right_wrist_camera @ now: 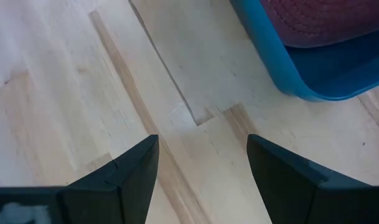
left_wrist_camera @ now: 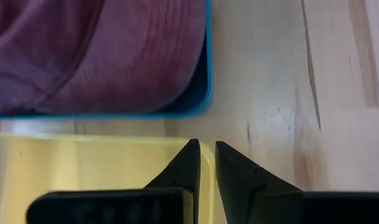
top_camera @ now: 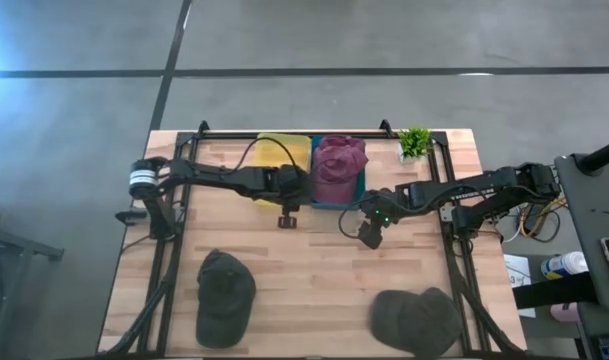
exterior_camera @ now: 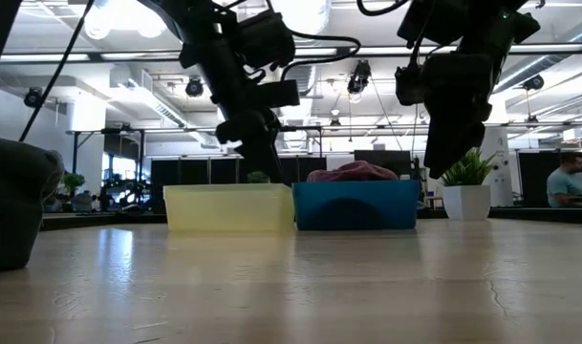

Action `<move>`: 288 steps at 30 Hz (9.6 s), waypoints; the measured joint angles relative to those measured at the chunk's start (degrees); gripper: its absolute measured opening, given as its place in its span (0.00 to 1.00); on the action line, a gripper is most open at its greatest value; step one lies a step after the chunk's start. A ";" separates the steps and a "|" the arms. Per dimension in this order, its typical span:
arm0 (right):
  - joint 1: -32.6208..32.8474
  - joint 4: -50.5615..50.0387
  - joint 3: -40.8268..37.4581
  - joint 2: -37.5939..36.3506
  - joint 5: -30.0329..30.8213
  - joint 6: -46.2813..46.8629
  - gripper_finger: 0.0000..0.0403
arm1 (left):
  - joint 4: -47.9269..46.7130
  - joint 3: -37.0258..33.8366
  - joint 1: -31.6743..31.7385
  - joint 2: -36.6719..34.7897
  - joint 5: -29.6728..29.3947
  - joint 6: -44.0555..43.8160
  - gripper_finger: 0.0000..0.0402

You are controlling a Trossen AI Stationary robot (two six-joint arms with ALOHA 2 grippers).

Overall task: Sort caps
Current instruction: Adjust the yellow bin, then put the left black cap into the yellow bin

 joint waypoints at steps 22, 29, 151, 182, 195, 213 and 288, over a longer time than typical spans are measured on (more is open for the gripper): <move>0.00 0.10 0.00 0.00 -0.09 0.09 0.59 | -13.54 3.14 -0.61 0.42 -0.09 2.94 0.11; 0.00 0.09 0.00 0.00 -0.04 0.03 0.59 | -7.04 1.77 -0.50 3.63 -0.70 4.65 0.11; 22.45 30.80 -6.34 7.17 -6.83 44.66 0.59 | -22.27 2.64 -25.88 0.20 -8.99 -33.94 0.11; 15.28 54.10 -1.15 17.27 0.11 8.32 0.16 | -20.15 7.25 -31.44 -4.38 0.02 -48.17 0.11; 21.53 14.93 17.18 6.37 32.34 -70.17 0.04 | -49.17 24.04 -35.68 -19.35 -28.81 -62.76 0.11; 43.97 8.23 0.96 16.34 31.97 -53.72 0.03 | -2.88 -7.97 -25.06 -11.33 -10.24 -62.86 0.11; 36.30 35.40 4.96 13.55 56.78 -94.42 0.04 | -28.73 17.69 -20.39 -9.20 2.76 -55.34 0.11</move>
